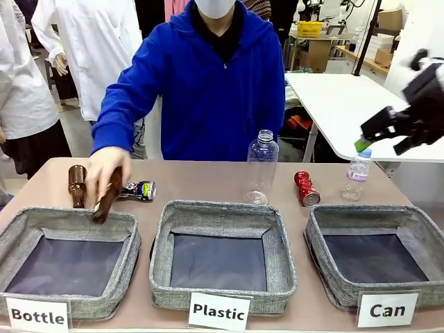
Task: Sort the can waste into the basket.
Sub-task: Pick up the can waste from the table and place it in the right Fabric basket.
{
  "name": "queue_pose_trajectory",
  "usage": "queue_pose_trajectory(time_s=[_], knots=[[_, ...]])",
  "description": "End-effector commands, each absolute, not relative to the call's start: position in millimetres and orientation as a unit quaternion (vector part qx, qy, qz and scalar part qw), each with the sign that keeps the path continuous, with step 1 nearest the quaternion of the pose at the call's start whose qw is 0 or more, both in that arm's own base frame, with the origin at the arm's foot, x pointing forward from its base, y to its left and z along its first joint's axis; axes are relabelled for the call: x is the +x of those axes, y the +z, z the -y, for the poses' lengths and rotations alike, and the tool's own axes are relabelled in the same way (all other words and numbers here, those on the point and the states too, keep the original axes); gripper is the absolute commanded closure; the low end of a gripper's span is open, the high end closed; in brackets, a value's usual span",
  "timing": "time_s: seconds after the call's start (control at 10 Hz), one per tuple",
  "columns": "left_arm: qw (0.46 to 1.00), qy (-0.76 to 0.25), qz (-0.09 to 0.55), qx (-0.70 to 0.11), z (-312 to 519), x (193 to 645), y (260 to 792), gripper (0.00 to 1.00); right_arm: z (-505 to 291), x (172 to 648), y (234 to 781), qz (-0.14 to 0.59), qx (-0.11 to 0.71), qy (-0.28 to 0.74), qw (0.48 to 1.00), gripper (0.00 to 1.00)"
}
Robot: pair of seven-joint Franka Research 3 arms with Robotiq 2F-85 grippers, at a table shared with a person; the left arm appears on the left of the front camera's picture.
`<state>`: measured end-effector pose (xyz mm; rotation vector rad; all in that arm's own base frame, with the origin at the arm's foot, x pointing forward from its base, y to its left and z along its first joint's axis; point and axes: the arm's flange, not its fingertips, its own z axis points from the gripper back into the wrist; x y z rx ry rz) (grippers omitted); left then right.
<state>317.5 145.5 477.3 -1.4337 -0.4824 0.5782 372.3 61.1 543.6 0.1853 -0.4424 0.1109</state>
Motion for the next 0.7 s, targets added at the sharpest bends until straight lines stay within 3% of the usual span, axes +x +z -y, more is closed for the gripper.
queue_pose_trajectory(time_s=[0.0, 0.2, 0.6], knots=[[0.691, 0.218, 0.190, -0.662, -175, 301, 486, 0.00, -73, 404, 535, 0.207, 0.064, 0.062, 0.974, 0.00], [0.695, 0.193, 0.222, -0.656, -204, 255, 510, 0.00, -91, 439, 513, 0.194, 0.041, 0.070, 0.978, 0.00], [0.725, 0.138, 0.270, -0.618, -170, 181, 538, 0.00, -113, 512, 454, 0.185, -0.027, 0.084, 0.979, 0.00]])
